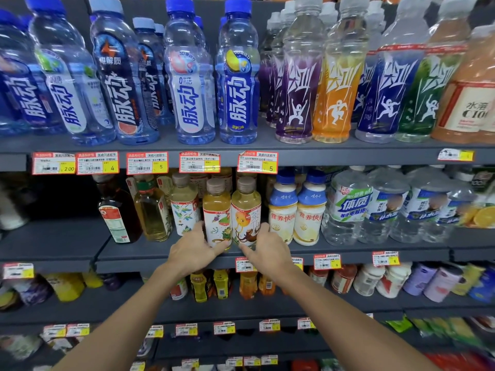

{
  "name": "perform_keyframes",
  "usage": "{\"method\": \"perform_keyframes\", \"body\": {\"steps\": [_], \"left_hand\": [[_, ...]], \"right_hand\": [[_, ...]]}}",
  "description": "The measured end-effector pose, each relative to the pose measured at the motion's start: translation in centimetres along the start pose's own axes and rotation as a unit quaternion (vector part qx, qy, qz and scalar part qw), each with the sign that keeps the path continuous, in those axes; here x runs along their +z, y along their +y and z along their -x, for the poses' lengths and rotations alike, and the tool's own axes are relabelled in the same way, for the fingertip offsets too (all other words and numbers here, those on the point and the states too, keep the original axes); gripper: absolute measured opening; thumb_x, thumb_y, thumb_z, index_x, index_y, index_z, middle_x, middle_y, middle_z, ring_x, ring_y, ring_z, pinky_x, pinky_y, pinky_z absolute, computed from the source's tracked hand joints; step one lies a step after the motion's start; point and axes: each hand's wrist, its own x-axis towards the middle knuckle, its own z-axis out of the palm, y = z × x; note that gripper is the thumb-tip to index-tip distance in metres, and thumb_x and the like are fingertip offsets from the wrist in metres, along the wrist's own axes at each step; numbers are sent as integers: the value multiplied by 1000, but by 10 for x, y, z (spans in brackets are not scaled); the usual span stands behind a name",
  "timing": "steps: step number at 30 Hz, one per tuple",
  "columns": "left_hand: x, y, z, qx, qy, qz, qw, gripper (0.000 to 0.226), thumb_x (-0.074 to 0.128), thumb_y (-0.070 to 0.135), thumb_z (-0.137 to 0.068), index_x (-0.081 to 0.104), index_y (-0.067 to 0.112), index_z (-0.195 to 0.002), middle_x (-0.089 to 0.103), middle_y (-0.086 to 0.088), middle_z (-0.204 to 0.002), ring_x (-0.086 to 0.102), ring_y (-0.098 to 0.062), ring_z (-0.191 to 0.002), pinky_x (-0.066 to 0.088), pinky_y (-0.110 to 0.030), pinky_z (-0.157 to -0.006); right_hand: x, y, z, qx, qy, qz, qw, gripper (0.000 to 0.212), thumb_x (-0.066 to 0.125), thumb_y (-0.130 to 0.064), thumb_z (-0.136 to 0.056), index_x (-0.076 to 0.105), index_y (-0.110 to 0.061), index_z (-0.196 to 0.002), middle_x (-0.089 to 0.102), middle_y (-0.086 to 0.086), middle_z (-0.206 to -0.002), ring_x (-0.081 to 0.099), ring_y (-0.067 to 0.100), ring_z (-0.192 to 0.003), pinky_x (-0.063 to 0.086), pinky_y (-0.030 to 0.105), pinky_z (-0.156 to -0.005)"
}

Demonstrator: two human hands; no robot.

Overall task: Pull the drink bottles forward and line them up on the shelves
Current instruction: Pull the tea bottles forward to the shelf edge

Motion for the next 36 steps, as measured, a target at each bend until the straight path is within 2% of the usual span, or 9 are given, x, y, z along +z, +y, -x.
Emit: {"method": "perform_keyframes", "body": {"steps": [3,6,8,13,17,20,24,28,36], "left_hand": [[6,13,8,-26,60,-47,997,81,48,95,-62,34,31,-111,54,14,-90,67,-20,-94,46,-35,-69],[10,22,11,-31,100,-70,992,75,51,91,-69,27,28,-103,56,9,-88,68,-22,-91,42,-33,-65],[11,23,12,-25,112,-71,991,71,52,87,-73,32,25,-102,62,4,-94,67,-23,-91,45,-34,-66],[9,19,12,-28,98,-7,995,71,65,75,-74,51,23,-120,60,1,-110,62,-23,-104,51,-37,-81],[10,13,15,-20,89,112,990,56,77,59,-70,52,32,-112,63,17,-100,63,-11,-99,50,-31,-75],[8,6,19,4,79,161,984,64,76,57,-67,53,33,-122,57,27,-96,61,-3,-96,47,-23,-74],[6,-1,20,32,60,134,989,70,76,62,-67,50,38,-129,62,26,-113,61,-4,-108,53,-35,-89],[9,-2,15,34,57,88,994,72,84,56,-69,49,36,-129,63,16,-125,60,-12,-116,50,-37,-90],[8,-9,-2,71,15,86,994,68,82,30,-80,43,35,-135,63,9,-132,58,-20,-122,46,-35,-98]], "right_hand": [[0,-1,0,5,2,-2,1000,55,67,-55,-91,41,-15,-119,66,7,-112,66,26,-102,54,34,-77],[0,-2,-1,11,3,-6,1000,56,67,-56,-90,41,-15,-118,66,7,-111,66,26,-102,55,34,-77],[0,-3,-1,16,2,-10,1000,57,68,-56,-89,40,-15,-118,66,7,-111,66,26,-102,54,34,-76],[2,-3,-1,24,2,-14,1000,60,69,-57,-88,39,-15,-118,66,7,-110,67,26,-102,49,31,-71],[2,-4,0,29,10,-18,999,62,71,-58,-86,39,-15,-116,67,5,-106,67,24,-98,45,27,-65],[1,-2,2,18,11,-2,1000,65,71,-64,-82,36,-17,-109,67,5,-103,68,24,-96,44,28,-64],[-3,2,-2,-2,-20,39,999,71,71,-68,-79,43,-15,-117,66,6,-111,66,26,-103,50,32,-72],[-7,3,-7,-21,-51,72,996,70,70,-67,-81,47,-15,-123,65,6,-116,64,25,-107,55,35,-81],[-2,9,-4,-19,-41,-13,999,74,78,-63,-76,46,-12,-119,65,9,-116,63,28,-109,53,37,-83]]}}
